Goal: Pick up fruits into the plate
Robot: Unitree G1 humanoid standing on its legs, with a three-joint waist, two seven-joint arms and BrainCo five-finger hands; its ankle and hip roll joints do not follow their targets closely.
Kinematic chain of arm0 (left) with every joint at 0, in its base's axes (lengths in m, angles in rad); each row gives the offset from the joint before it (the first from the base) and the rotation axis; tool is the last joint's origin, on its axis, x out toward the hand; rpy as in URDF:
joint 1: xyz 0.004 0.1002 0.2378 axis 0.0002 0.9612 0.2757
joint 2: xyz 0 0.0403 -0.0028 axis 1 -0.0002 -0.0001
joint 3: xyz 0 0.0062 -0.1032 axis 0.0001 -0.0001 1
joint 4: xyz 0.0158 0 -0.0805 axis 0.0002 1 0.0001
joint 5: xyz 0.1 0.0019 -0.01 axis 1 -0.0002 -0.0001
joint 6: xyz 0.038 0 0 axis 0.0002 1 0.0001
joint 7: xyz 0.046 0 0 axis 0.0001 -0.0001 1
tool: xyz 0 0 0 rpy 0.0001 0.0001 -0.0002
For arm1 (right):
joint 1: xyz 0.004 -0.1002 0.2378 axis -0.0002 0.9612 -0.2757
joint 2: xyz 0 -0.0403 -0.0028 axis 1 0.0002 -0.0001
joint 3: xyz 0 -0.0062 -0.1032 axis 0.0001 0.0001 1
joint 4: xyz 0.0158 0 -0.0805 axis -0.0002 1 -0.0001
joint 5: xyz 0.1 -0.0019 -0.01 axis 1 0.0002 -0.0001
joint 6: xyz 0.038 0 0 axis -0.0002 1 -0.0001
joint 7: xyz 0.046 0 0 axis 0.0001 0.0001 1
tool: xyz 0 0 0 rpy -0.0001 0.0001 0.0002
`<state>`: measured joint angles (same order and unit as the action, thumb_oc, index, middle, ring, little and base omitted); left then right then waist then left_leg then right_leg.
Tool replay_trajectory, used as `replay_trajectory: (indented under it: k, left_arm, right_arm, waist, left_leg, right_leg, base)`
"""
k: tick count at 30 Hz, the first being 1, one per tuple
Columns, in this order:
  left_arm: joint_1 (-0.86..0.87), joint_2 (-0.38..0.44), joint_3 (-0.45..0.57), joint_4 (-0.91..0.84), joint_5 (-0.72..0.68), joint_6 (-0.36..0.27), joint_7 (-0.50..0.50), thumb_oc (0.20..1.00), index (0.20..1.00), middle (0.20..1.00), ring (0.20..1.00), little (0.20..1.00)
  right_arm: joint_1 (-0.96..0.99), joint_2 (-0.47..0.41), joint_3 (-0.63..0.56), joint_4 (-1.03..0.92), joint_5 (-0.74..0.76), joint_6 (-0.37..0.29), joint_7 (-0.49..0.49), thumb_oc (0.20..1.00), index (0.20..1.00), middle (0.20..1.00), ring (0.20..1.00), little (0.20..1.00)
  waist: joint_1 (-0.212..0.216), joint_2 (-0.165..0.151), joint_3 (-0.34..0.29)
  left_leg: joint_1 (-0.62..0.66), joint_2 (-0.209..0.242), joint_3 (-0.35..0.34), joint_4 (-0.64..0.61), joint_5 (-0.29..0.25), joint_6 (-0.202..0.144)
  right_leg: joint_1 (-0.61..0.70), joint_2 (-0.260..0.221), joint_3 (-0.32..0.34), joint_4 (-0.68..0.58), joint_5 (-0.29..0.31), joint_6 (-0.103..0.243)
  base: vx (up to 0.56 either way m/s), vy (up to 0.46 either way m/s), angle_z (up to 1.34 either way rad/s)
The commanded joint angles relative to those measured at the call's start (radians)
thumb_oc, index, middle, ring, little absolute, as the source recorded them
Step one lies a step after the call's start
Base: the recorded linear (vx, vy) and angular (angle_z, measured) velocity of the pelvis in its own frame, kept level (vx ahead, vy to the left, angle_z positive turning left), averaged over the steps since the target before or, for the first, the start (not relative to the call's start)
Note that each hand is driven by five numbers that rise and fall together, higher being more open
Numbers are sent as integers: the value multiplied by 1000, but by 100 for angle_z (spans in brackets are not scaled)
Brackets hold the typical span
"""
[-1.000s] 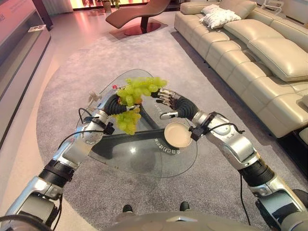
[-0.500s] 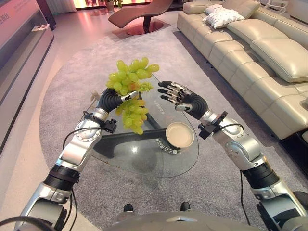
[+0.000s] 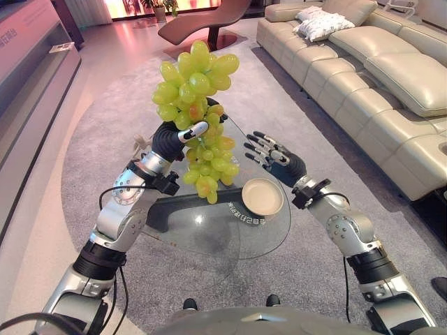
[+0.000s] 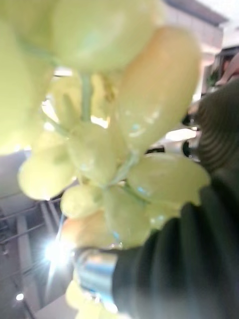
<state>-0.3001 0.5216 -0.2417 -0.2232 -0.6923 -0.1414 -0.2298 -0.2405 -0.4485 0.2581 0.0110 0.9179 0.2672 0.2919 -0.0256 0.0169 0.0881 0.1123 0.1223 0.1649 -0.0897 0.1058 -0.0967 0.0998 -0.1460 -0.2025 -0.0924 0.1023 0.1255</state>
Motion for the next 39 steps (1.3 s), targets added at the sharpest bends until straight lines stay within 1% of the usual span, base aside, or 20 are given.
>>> replay_trajectory:
  k: [1,6,12,13,17,21,26,32,33,35,39]
  left_arm:
    - [-134,39,-21,-42,-58,-96,-23,200,200,200,200,200]
    - [-164,53,-56,-49,-54,-75,-43,200,200,200,200,200]
    - [-180,79,-90,-40,3,-46,-51,200,200,200,200,200]
    - [-180,82,-91,-38,6,-44,-50,200,200,200,200,200]
    - [-176,104,-98,-13,25,-3,-47,200,200,200,200,200]
    - [-165,105,-101,13,18,17,-61,200,200,200,200,200]
    - [-144,83,-116,47,44,35,-70,200,200,200,200,200]
    - [-143,67,-146,98,73,52,-76,200,200,200,200,200]
    - [-146,60,-159,119,81,65,-68,200,200,200,200,200]
    - [-150,52,-171,141,98,69,-57,200,200,200,200,200]
    - [-163,39,-191,169,118,85,-33,200,200,200,200,200]
  right_arm:
    - [-55,27,14,-6,79,13,8,1000,1000,1000,1000,1000]
    - [-73,27,55,7,87,45,8,1000,1000,1000,1000,1000]
    - [-104,16,90,0,129,97,23,1000,1000,1000,1000,1000]
    - [-106,15,92,-1,132,98,25,1000,1000,1000,1000,1000]
    - [-112,1,105,-32,149,98,38,1000,1000,1000,1000,1000]
    - [-121,-2,109,-47,156,86,37,1000,1000,1000,1000,1000]
    - [-122,7,111,-63,164,89,40,1000,1000,1000,1000,1000]
    - [-131,26,125,-80,223,138,58,1000,1000,1000,1000,1000]
    - [-139,35,143,-87,232,152,82,1000,1000,1000,1000,1000]
    - [-142,34,159,-102,233,158,96,1000,1000,1000,1000,1000]
    - [-163,34,185,-137,252,185,92,1000,1000,1000,1000,1000]
  waist:
    - [12,-35,-27]
    - [14,-37,-26]
    - [18,-40,-28]
    - [18,-40,-28]
    - [16,-40,-26]
    - [15,-39,-25]
    - [12,-38,-23]
    - [8,-39,-19]
    - [9,-40,-19]
    - [8,-42,-19]
    - [4,-45,-21]
  left_leg:
    - [22,3,-11,30,-147,-2]
    - [24,-2,-16,27,-146,0]
    - [24,-7,-23,27,-149,5]
    - [24,-7,-23,27,-149,5]
    - [25,-9,-24,30,-150,8]
    - [25,-10,-25,31,-149,9]
    - [29,-9,-22,32,-151,11]
    - [32,-7,-16,32,-151,12]
    - [33,-7,-17,30,-150,12]
    - [34,-6,-17,29,-150,13]
    - [33,-5,-16,31,-149,11]
  right_leg:
    - [47,-34,-43,51,-119,19]
    - [48,-32,-39,50,-117,18]
    - [47,-29,-32,48,-116,17]
    - [47,-29,-31,48,-116,17]
    - [45,-26,-22,48,-116,17]
    - [44,-24,-17,47,-113,17]
    - [47,-23,-12,44,-113,17]
    - [48,-22,-7,43,-112,17]
    - [49,-21,-7,42,-112,17]
    - [49,-20,-5,40,-111,17]
    - [48,-19,0,39,-111,18]
  base:
    - [7,0,3]
    - [5,-1,3]
    - [0,0,0]
    - [0,0,0]
    - [0,0,0]
    - [0,0,0]
    - [-1,6,-3]
    - [-7,0,-7]
    - [1,0,-12]
    - [1,-2,-4]
    - [0,0,0]
